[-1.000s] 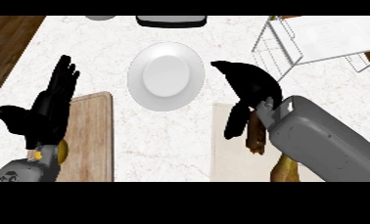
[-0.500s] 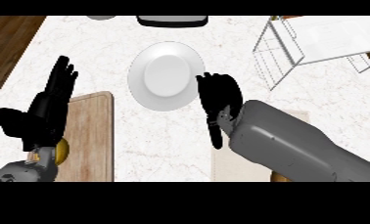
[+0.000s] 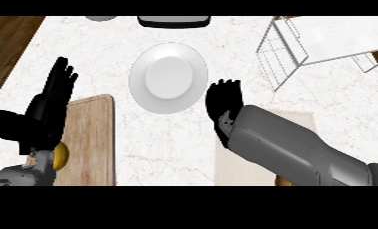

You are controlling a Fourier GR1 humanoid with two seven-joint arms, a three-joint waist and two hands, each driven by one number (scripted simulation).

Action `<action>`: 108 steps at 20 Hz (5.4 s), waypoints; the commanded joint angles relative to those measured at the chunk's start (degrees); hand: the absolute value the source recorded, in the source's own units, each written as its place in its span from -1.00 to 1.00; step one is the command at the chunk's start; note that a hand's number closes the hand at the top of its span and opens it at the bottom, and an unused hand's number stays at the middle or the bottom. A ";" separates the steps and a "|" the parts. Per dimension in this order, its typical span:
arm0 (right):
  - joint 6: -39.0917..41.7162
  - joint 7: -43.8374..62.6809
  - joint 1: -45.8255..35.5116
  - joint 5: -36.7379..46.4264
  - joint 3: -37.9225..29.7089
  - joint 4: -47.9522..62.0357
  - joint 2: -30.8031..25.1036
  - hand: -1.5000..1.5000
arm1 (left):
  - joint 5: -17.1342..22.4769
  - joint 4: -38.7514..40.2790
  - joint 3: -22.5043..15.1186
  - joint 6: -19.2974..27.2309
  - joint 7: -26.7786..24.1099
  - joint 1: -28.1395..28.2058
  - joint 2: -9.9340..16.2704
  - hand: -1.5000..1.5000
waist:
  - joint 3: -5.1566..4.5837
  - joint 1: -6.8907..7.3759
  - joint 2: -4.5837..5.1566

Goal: Pick the sweet potato from the placemat and place it in the tiered shelf

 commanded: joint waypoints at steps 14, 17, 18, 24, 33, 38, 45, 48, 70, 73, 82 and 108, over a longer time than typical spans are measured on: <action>7.76 8.81 5.57 6.13 -3.49 -3.30 -3.33 -1.00 | -2.26 0.56 2.05 0.08 1.56 -0.94 -1.33 0.00 | 0.08 -0.94 -0.01; 6.29 6.47 10.03 8.85 -2.62 -4.25 -5.48 -1.00 | -2.15 1.29 1.79 -0.91 -0.62 -0.21 -2.60 0.00 | 0.08 -0.99 0.02; 7.32 6.75 10.02 8.72 -4.10 -4.43 -4.35 -1.00 | -3.12 -1.80 1.36 0.72 1.11 2.09 -2.94 0.00 | 0.10 -0.56 -0.01; 5.98 2.05 14.22 15.00 -6.51 -3.55 -3.88 -1.00 | -2.37 -3.03 3.26 -2.06 1.42 1.99 -2.44 0.00 | 0.11 -0.26 0.11; 5.09 -4.69 19.84 23.49 -10.91 -2.04 -4.31 -1.00 | -3.16 -0.10 5.57 -4.65 2.37 -1.51 -2.65 0.00 | 0.11 -0.50 0.18; 6.70 -6.32 20.50 25.17 -13.52 4.52 0.39 1.00 | -6.97 -0.29 2.82 -2.48 1.37 -1.23 -6.01 0.00 | 0.12 -0.20 0.28; 4.26 -17.29 22.21 33.79 -9.60 4.98 -3.94 1.00 | -6.42 -3.87 3.58 -3.71 1.59 2.55 -6.44 0.00 | 0.13 0.16 0.27; 7.95 -17.77 21.24 35.46 -10.85 -1.34 -5.24 1.00 | -1.97 1.57 9.73 -9.33 0.64 -1.26 -2.44 0.00 | 0.10 -0.40 0.20; -16.23 -46.71 43.84 -8.09 -56.99 -36.35 -25.61 1.00 | -5.58 -5.30 7.32 -5.35 2.15 5.25 -5.28 0.00 | 0.06 -2.41 -0.60; -16.86 -41.78 45.40 -10.51 -64.65 -41.18 -28.85 1.00 | -5.65 -2.28 8.59 -5.09 1.47 2.85 -5.42 0.00 | 0.04 -2.76 -0.36; -11.75 -39.91 39.64 -9.32 -74.00 -33.61 -30.56 1.00 | -6.05 -0.88 8.44 -8.46 -0.80 3.34 -7.01 0.00 | 0.10 -0.12 0.25; -25.59 -69.71 6.42 7.23 -72.84 24.72 -18.99 1.00 | -11.28 0.94 7.59 -8.85 -0.50 -0.59 -11.18 0.00 | 0.12 0.43 0.46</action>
